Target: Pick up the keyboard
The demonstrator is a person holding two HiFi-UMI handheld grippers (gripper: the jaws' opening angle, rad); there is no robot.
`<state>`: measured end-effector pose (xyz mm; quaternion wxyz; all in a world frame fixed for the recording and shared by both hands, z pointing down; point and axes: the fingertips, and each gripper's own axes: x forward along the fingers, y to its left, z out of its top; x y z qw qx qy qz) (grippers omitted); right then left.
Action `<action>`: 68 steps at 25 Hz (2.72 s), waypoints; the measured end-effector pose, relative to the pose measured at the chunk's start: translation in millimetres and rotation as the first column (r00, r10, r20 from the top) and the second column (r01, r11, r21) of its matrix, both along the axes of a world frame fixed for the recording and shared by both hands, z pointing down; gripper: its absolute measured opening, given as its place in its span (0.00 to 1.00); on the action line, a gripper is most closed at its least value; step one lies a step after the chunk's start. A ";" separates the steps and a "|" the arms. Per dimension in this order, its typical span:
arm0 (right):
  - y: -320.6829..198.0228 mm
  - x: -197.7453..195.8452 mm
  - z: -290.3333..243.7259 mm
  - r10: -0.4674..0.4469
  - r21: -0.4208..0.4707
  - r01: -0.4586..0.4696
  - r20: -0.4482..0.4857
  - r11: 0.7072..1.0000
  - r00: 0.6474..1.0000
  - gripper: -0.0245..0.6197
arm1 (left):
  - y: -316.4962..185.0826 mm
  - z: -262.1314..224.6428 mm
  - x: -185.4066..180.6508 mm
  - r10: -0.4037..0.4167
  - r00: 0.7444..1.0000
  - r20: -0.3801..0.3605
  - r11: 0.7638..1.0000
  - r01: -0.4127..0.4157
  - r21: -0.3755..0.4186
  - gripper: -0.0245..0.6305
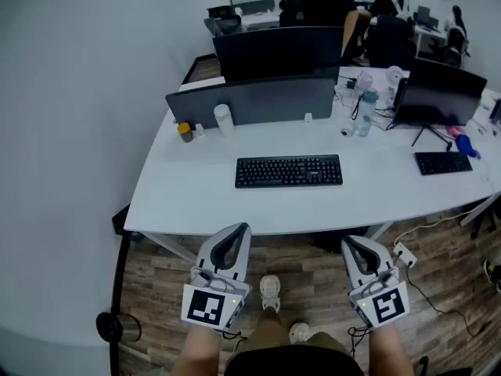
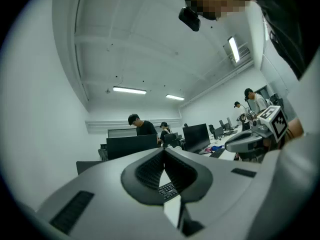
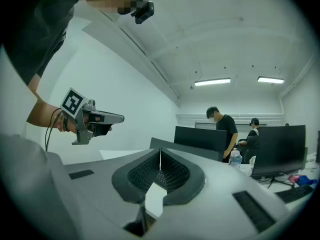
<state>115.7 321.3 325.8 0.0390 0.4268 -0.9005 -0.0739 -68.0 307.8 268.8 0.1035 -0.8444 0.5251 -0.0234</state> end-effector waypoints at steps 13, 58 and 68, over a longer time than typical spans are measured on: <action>-77.8 -25.1 0.9 0.006 0.008 -0.006 -0.013 1.000 1.000 0.09 | -82.9 14.4 -13.2 0.026 0.999 -0.039 0.998 -0.028 -0.050 0.05; -290.3 -98.3 17.8 0.192 -0.080 -0.199 -0.083 0.977 0.978 0.09 | -322.3 50.0 -93.1 0.164 0.985 -0.050 0.980 -0.169 -0.108 0.05; -317.4 -85.0 28.3 0.146 -0.094 -0.152 -0.061 0.984 0.987 0.09 | -338.6 62.9 -78.3 0.141 0.990 0.015 0.983 -0.139 -0.117 0.05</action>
